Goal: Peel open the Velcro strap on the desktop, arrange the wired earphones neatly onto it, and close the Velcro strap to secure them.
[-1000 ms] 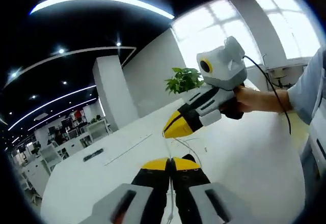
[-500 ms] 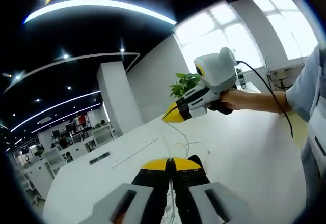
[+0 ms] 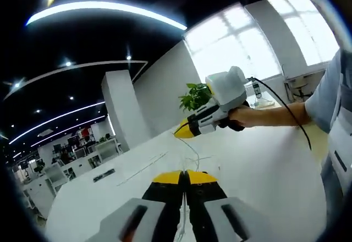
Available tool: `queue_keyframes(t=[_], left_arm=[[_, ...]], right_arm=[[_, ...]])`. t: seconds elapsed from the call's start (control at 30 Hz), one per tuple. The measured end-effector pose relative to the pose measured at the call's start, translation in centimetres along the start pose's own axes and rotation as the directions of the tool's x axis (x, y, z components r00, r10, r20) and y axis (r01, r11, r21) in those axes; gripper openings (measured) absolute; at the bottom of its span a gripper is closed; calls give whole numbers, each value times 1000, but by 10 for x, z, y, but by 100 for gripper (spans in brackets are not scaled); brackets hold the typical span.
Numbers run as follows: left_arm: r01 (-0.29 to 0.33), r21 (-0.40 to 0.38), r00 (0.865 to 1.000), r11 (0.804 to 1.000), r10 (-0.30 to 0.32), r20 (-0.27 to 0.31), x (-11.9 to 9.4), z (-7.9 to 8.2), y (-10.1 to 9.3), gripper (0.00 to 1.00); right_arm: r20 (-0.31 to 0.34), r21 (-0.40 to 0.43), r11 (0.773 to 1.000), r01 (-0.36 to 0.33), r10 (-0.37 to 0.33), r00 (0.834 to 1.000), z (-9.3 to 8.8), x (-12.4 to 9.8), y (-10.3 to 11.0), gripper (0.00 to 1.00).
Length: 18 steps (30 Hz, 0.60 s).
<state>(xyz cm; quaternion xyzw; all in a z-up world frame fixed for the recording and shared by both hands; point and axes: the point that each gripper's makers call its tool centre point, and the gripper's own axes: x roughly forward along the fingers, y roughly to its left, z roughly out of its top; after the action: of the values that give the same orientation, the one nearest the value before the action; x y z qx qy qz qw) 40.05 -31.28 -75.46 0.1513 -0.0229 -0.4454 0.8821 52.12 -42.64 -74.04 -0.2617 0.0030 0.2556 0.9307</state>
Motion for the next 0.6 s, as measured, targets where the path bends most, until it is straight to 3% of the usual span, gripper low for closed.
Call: queue_keyframes(t=[0.2,0.3,0.6], left_arm=[[28,36,999,999,-30,35,1,13,-12,5],[39,47,998,998,-41,44,2,17,-16,5],[41,64,998,997,-45,47,1,20,-17,5]], right_arm=[[-6,-4,1000,-21,21,1000,-10,13,15,6],[-24,11,998,-68,69,997,-16,17,26,6],[-57,-30,997,-68,66,996,-26,28,32,4]])
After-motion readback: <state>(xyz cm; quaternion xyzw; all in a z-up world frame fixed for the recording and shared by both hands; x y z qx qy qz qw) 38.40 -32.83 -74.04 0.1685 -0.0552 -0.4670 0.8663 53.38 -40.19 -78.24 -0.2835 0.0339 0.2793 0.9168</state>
